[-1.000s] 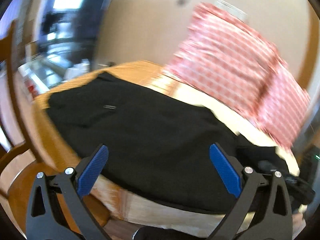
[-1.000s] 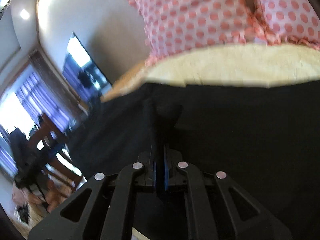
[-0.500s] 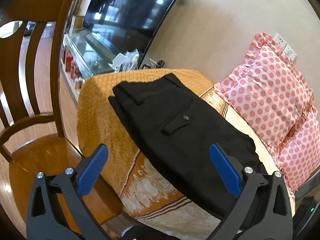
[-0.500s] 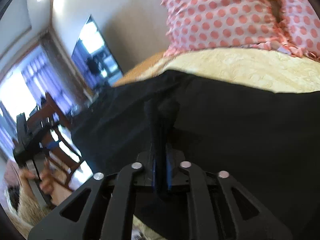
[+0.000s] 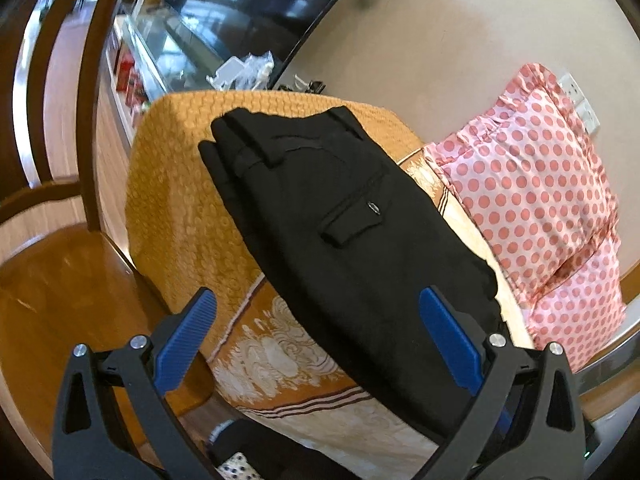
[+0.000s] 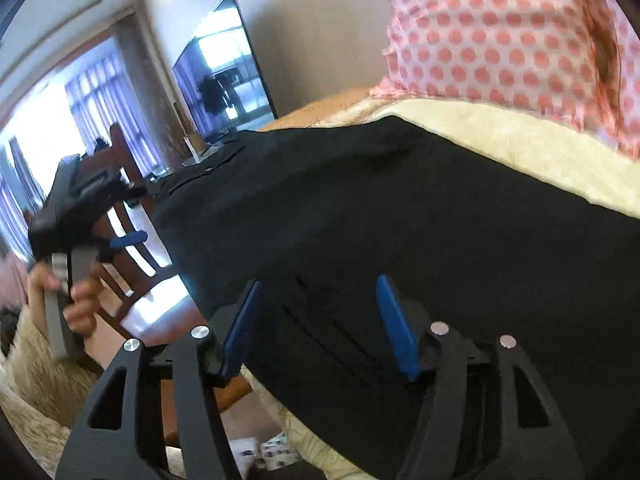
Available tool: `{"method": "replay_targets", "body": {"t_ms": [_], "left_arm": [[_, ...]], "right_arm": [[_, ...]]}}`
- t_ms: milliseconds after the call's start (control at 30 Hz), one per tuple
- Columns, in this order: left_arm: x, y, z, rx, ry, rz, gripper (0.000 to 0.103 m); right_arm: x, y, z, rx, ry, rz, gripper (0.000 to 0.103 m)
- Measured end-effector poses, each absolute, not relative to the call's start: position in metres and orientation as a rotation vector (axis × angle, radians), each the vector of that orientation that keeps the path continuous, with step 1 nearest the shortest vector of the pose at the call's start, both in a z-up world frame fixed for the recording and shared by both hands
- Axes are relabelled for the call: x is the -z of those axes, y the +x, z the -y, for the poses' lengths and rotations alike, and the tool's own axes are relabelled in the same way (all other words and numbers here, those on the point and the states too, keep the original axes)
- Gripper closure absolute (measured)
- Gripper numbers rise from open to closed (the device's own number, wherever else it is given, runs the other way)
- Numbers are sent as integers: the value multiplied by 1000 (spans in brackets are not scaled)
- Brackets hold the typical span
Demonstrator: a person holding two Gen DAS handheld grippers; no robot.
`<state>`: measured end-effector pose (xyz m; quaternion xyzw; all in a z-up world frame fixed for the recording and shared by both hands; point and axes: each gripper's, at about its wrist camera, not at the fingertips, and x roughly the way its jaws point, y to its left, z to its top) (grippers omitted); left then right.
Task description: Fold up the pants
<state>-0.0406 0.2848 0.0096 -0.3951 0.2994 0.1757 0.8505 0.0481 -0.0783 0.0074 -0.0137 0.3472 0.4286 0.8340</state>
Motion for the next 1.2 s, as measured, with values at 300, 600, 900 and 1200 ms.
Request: {"method": "replay_targets", "body": {"t_ms": [300,600,900,1200], "left_arm": [[3,-15,-301,-296,-950,-657,2],[-34,-5,-287,-249,-868,-587,3],[-26,10,-327,-421,-933,-621,30],[-51,14,-310,-528,-746,-626,92]], "right_arm": [[-9,49,82,-935,8,-737,32],[-2,54,80,-946,6,-723,30],[-1,49,78,-941,-48,-693,30],[-10,49,123,-989,128,-649,30]]}}
